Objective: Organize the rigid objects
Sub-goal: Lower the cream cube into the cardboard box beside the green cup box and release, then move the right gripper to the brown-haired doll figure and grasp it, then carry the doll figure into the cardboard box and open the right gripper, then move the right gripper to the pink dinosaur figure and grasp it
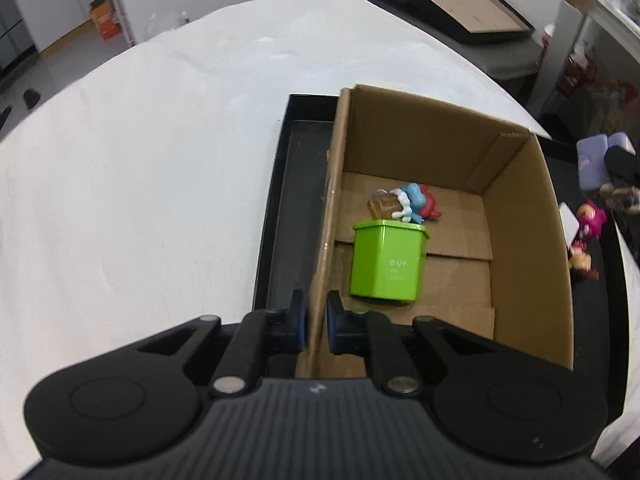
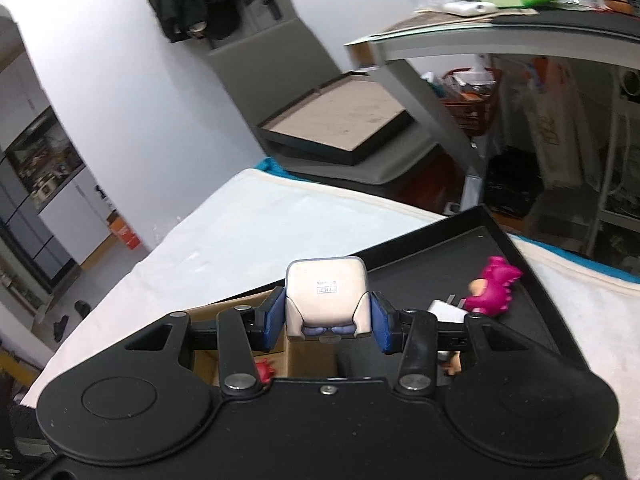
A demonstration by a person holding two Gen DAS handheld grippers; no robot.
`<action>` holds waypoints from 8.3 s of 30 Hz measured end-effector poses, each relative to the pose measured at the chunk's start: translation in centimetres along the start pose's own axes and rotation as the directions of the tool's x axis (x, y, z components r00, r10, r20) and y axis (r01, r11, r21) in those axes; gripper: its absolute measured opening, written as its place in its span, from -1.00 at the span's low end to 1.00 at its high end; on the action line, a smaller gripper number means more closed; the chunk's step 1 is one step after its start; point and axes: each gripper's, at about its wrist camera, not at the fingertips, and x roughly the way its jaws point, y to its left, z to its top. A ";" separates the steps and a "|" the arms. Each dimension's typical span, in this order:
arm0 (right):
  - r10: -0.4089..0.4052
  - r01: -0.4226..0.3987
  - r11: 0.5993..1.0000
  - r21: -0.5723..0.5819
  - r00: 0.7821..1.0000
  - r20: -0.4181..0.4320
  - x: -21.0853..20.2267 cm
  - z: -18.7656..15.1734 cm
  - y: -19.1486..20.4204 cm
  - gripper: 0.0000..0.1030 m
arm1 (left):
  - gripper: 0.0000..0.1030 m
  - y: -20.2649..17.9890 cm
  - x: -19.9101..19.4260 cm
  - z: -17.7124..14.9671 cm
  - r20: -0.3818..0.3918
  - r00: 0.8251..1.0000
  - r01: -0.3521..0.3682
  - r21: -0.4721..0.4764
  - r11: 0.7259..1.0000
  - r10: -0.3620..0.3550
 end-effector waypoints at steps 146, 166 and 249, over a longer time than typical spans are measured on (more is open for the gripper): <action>-0.120 0.118 0.993 -0.027 0.992 -0.050 0.6 -0.8 -2.0 -0.31 | 0.29 -0.9 -3.9 0.3 0.088 0.982 -0.168 0.000 0.986 0.167; 0.055 -0.050 0.980 -0.190 0.998 0.022 0.4 -1.6 4.9 -0.30 | 0.22 0.2 -1.1 0.4 0.056 0.998 -0.024 -0.041 0.999 0.026; -0.247 0.262 0.950 0.173 0.964 -0.104 8.8 -1.4 -10.9 -0.19 | 0.42 -9.4 -1.0 4.1 0.077 0.940 -0.342 0.143 0.929 0.334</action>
